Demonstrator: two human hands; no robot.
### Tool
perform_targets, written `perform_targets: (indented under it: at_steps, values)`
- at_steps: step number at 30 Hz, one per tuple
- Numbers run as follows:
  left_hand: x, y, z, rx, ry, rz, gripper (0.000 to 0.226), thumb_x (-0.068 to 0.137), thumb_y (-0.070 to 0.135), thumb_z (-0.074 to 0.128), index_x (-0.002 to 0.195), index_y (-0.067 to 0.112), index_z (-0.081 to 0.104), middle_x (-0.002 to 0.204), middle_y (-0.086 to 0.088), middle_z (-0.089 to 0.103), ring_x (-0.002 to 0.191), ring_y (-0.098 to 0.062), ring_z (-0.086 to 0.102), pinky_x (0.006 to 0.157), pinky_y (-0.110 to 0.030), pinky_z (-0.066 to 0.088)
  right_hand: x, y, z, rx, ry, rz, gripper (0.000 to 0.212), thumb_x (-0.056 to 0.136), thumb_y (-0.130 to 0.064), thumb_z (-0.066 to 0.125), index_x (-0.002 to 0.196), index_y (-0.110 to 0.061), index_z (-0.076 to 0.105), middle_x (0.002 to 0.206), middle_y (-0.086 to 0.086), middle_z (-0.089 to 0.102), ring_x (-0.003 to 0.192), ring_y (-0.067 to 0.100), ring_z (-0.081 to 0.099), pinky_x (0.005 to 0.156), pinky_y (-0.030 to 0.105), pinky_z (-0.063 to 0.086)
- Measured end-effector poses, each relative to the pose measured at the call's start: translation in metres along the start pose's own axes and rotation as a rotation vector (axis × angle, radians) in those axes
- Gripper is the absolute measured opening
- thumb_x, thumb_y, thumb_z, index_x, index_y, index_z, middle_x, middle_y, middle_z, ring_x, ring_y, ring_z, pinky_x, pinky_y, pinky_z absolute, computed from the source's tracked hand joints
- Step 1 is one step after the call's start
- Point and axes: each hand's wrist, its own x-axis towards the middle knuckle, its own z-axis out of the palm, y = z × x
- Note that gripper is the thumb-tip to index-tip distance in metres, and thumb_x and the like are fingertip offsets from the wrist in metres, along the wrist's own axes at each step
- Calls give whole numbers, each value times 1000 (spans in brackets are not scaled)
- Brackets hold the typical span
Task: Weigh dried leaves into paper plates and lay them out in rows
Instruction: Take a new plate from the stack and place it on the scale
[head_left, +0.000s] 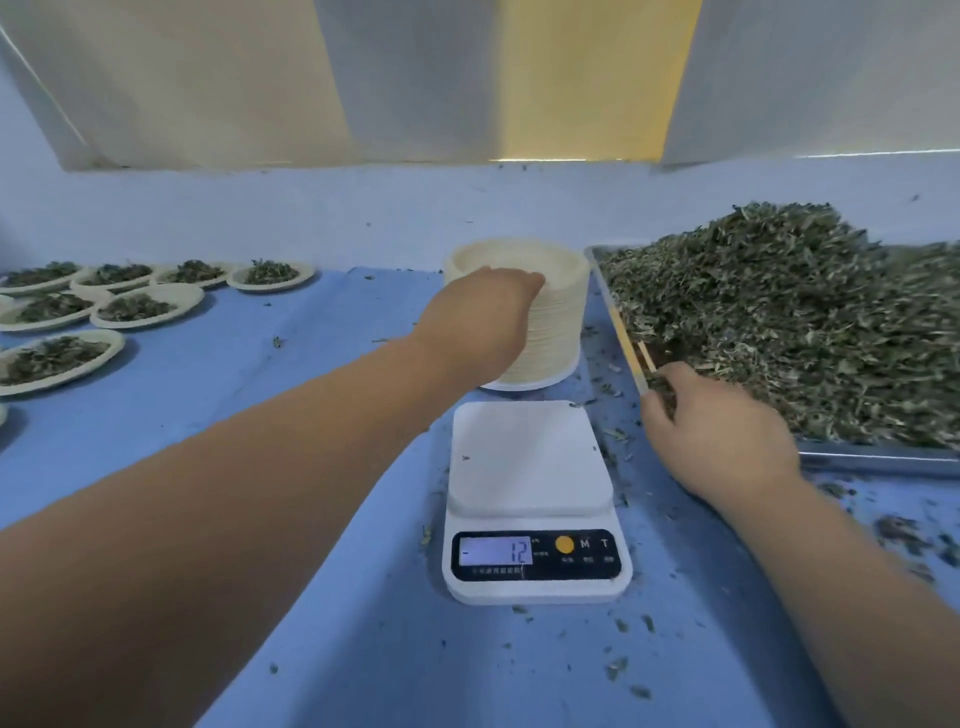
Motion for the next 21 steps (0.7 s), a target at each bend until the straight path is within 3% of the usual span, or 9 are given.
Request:
perform_targets:
  at_steps: [2, 5, 9, 15, 17, 21]
  values:
    - [3, 0, -2, 76, 14, 2, 50, 93, -2, 40, 138, 16, 54, 126, -8, 63, 116, -32, 58, 88, -40, 50, -1, -6, 2, -65, -24, -11, 33, 100, -49, 36, 96, -20, 50, 70, -1, 49, 58, 19, 44, 51, 29, 34]
    - [11, -1, -6, 204, 11, 63, 46, 86, -7, 42, 125, 13, 56, 107, -10, 62, 88, -28, 52, 69, -38, 39, -2, -9, 4, -87, -40, -14, 32, 99, -50, 39, 91, -19, 46, 73, 2, 48, 63, 23, 44, 55, 33, 38]
    - [16, -3, -12, 309, -42, 120, 40, 84, -6, 42, 118, 12, 54, 83, -3, 47, 79, -28, 48, 55, -33, 28, -1, -7, 4, -80, -39, -20, 31, 98, -48, 41, 89, -19, 45, 74, 3, 50, 64, 24, 46, 56, 32, 39]
    - [16, -5, -19, 273, -28, 115, 53, 89, -3, 42, 138, 17, 50, 78, -3, 40, 70, -27, 44, 53, -33, 31, 0, -5, 6, -70, -42, -20, 30, 98, -48, 42, 89, -19, 44, 75, 3, 51, 60, 20, 42, 55, 31, 37]
    - [15, -4, -22, 264, -26, 128, 61, 91, -2, 43, 148, 21, 40, 79, -4, 41, 73, -29, 46, 54, -34, 33, 0, -5, 7, -70, -36, -21, 30, 97, -48, 42, 88, -19, 44, 74, 2, 50, 59, 18, 40, 54, 31, 35]
    - [12, -3, -26, 324, 7, 215, 79, 87, -8, 47, 154, 19, 16, 72, -6, 44, 56, -23, 40, 47, -35, 28, 2, -4, 8, -67, -33, -12, 27, 95, -46, 43, 88, -19, 45, 73, 2, 50, 58, 16, 39, 55, 31, 36]
